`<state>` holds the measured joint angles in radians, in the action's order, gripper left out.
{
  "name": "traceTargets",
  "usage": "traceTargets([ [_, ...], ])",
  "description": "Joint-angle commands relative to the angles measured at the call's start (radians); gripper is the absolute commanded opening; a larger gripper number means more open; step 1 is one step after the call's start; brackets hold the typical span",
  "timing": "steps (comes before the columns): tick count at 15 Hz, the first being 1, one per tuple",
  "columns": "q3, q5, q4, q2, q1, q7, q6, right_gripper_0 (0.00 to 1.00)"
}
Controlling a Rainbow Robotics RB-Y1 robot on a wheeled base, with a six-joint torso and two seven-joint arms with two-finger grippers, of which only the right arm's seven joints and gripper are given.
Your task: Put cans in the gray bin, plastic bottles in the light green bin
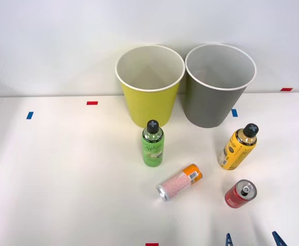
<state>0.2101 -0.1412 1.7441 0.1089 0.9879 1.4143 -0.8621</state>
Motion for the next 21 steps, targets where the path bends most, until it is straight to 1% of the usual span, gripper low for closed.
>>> traceTargets([
  [1,0.000,0.000,0.000,0.000,0.000,0.000,0.000,1.00],
  [21,0.000,0.000,0.000,0.000,0.000,0.000,0.000,1.00],
])
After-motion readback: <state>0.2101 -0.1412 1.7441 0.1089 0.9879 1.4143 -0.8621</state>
